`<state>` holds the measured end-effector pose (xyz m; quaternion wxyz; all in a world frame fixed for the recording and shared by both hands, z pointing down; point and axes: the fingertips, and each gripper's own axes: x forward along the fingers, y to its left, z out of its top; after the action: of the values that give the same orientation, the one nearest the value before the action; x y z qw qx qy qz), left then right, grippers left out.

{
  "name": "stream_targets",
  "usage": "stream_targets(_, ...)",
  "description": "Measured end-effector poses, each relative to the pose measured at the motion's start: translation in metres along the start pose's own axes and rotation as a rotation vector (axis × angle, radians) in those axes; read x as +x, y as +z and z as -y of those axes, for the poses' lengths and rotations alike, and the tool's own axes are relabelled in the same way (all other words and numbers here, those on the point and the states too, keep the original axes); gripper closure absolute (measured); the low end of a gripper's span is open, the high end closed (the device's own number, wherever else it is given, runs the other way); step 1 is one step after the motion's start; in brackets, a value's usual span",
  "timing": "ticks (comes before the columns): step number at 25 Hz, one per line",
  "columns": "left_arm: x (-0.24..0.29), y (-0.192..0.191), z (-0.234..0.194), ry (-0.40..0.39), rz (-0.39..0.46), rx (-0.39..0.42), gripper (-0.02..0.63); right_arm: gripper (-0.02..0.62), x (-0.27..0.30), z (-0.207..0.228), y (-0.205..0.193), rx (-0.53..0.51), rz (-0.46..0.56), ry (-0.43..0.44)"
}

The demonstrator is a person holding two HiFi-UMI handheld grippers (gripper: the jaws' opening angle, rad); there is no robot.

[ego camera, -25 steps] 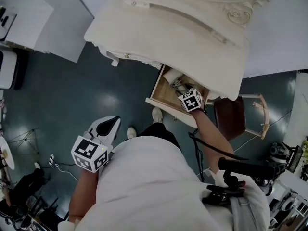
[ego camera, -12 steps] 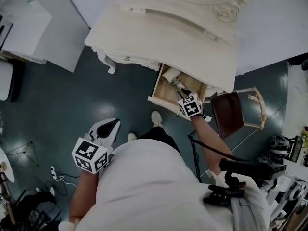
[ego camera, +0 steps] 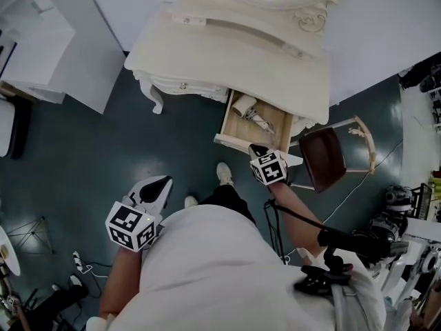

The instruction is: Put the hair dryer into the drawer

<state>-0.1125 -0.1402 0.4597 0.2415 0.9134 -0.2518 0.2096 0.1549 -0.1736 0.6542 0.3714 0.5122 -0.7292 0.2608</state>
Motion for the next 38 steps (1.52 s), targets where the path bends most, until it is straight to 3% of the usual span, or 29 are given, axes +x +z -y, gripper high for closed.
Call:
stream_targets(8,-0.030,-0.028,0.015,-0.062,0.001,0.023,0.604,0.595,-0.054,-0.085,-0.007,0.009,0.044,0.070)
stream_targets(18,-0.047,-0.056,0.030,-0.126,-0.008,0.041,0.604,0.595,-0.102,-0.154,-0.009,-0.011,0.098,0.097)
stream_targets(38,-0.060,-0.083,0.041,-0.163,-0.033,0.046,0.605,0.595,-0.125,-0.207,-0.007,-0.075,0.139,0.140)
